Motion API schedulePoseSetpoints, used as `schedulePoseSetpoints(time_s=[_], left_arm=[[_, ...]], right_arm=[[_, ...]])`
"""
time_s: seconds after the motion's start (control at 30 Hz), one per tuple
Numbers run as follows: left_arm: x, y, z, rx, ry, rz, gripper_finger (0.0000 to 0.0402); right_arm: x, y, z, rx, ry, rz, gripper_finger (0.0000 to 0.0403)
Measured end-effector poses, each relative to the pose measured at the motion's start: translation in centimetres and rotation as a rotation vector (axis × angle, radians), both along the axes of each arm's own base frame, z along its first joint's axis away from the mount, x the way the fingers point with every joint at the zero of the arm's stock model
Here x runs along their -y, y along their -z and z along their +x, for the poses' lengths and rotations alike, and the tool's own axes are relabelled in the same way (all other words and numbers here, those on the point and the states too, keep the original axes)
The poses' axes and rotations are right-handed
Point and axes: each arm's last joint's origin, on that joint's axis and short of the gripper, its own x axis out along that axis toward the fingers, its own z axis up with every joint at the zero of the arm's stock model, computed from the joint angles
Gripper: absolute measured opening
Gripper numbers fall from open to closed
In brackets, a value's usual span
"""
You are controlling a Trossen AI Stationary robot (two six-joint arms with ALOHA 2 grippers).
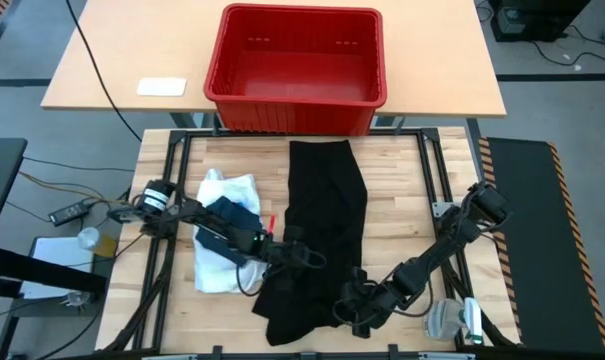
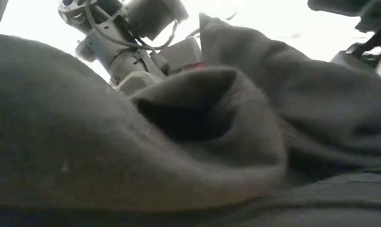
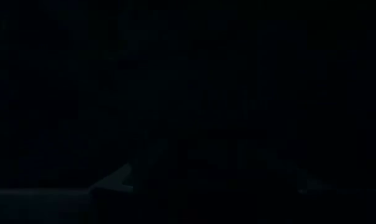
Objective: Fold laundry
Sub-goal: Fold the black shirt
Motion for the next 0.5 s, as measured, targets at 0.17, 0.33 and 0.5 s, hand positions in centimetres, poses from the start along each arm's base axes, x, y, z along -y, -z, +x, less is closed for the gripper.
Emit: schedulePoseSetpoints(time_s=[0.17, 0.33, 0.5], left_arm=[[-0.7, 0.0, 0.0, -0.031, 0.001, -0.015, 0.0194], [1.3, -2.1, -1.2, 0.003, 0.125, 0.043, 0.0194], [2.6, -7.2, -2.5, 0.169, 0.171, 0.088, 0.0194]], right_arm=[[-1.0, 0.3, -1.3, -0.097, -0.078, 0.054, 0.0211], [-1.7, -2.4, -2.3, -0.079, -0.162, 0.14, 0.0202], [-0.6, -4.8, -3.7, -0.03, -0.069, 0.054, 0.0195]])
